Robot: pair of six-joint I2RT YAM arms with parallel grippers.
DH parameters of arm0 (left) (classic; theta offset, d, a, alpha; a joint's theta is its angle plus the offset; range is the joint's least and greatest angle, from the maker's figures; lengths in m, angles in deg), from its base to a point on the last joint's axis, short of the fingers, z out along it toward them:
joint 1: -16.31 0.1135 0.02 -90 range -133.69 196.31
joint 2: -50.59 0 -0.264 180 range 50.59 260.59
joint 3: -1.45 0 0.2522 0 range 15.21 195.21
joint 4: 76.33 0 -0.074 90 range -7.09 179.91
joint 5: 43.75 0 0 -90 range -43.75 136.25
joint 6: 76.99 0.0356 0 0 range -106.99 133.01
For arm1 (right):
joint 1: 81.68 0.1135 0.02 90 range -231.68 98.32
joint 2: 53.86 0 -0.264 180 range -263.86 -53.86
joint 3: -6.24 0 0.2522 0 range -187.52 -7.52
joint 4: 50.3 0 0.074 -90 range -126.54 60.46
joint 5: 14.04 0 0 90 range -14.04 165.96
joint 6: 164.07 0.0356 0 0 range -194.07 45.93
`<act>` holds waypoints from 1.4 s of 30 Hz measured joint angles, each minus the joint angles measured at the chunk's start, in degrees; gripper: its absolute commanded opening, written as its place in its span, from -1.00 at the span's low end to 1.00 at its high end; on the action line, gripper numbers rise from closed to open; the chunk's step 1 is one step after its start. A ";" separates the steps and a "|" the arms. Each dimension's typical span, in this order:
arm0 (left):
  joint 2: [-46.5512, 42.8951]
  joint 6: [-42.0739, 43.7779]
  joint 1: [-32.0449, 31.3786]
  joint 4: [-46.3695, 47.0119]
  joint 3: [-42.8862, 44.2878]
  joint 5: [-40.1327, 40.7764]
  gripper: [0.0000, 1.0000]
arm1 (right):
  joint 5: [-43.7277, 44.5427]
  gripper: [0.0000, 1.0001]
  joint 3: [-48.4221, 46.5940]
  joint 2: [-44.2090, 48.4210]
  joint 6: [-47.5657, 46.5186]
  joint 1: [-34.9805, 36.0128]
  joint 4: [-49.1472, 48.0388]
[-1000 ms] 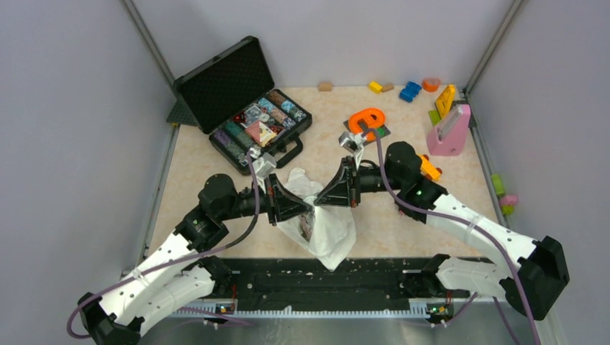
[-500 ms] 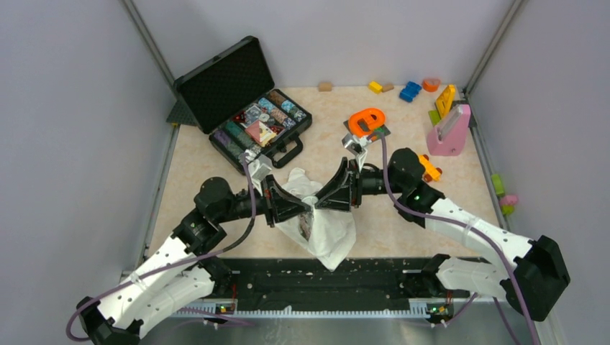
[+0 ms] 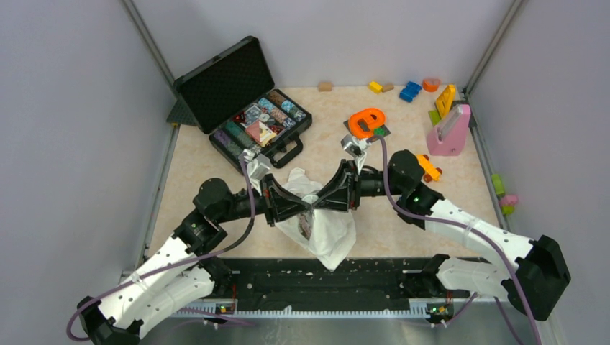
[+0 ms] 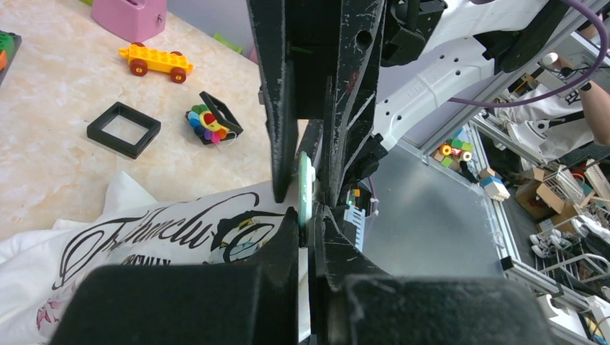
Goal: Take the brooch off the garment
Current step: Remove the brooch from the clothes.
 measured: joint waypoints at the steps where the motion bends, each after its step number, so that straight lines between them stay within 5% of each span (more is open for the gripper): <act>1: 0.00 0.00 0.00 0.02 0.00 0.00 -1.00 | 0.04 -0.59 0.00 0.00 -0.22 0.11 0.02; 5: 0.00 0.02 0.04 0.00 -0.20 0.04 -1.00 | 0.13 -0.90 0.00 0.00 -0.50 0.39 0.28; 10: -0.13 0.55 0.26 -0.42 -0.22 -0.13 -1.00 | 0.50 -1.00 -0.26 -0.15 0.09 0.42 1.33; 33: -1.53 9.18 1.40 -7.10 -0.24 0.50 -1.00 | -0.94 -1.00 -6.36 -7.43 4.68 0.35 10.62; 42: 1.81 11.91 1.55 -13.66 2.36 3.39 -1.00 | 2.29 -0.92 -10.16 -9.18 -1.66 0.87 20.44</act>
